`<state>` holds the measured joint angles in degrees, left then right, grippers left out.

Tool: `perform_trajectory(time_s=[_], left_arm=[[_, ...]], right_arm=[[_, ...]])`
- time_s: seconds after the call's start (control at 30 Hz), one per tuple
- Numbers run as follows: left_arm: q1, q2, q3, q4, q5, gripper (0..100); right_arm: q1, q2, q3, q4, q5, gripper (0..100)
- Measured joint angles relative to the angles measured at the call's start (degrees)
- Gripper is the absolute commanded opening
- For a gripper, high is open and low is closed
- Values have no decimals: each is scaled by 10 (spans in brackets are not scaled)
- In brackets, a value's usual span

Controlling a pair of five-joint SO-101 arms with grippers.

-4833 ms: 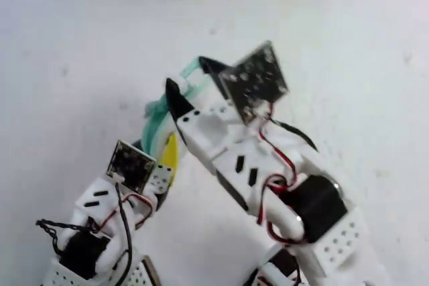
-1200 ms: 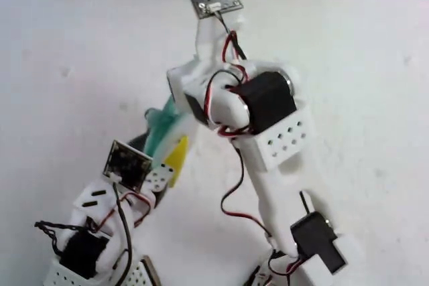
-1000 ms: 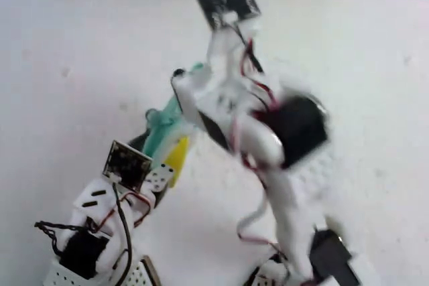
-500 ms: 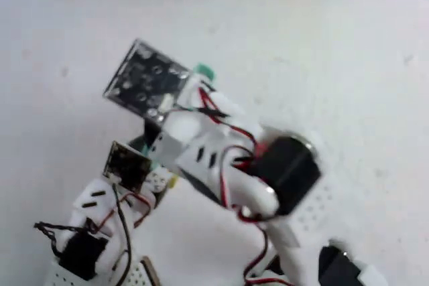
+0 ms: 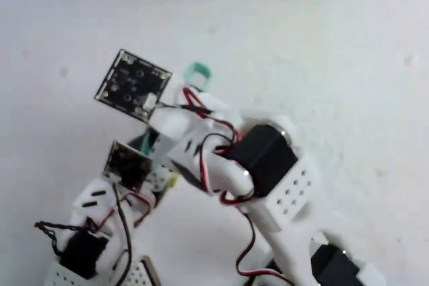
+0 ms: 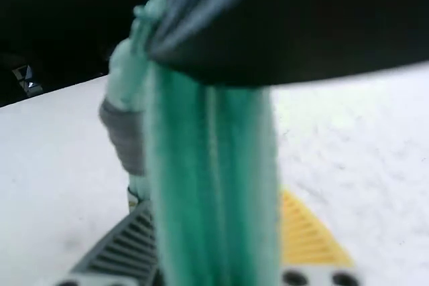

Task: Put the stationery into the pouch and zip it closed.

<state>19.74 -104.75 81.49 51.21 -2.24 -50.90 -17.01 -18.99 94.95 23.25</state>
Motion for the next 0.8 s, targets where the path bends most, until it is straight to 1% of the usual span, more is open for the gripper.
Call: perform_trajectory(time_s=[0.03, 0.07, 0.2, 0.37, 0.47, 0.6, 0.7, 0.8], left_arm=[[0, 1, 0, 0, 0, 158], [0, 1, 0, 0, 1, 158], [0, 1, 0, 0, 1, 158], [0, 1, -1, -4, 0, 158], [0, 2, -1, -20, 0, 158], [0, 4, -1, -47, 0, 156], [0, 4, -16, -50, 0, 112], [4, 5, -33, -50, 0, 38]], right_arm=[[0, 2, 8, -7, 0, 19], [-1, 4, 15, -15, 0, 14], [15, 4, 25, -33, 0, 18], [65, -2, 30, -54, 0, 18], [84, -2, 26, -54, -1, 18], [87, -2, 26, -46, -1, 18], [86, -3, 25, -23, -1, 18], [84, -3, 24, -2, -1, 18]])
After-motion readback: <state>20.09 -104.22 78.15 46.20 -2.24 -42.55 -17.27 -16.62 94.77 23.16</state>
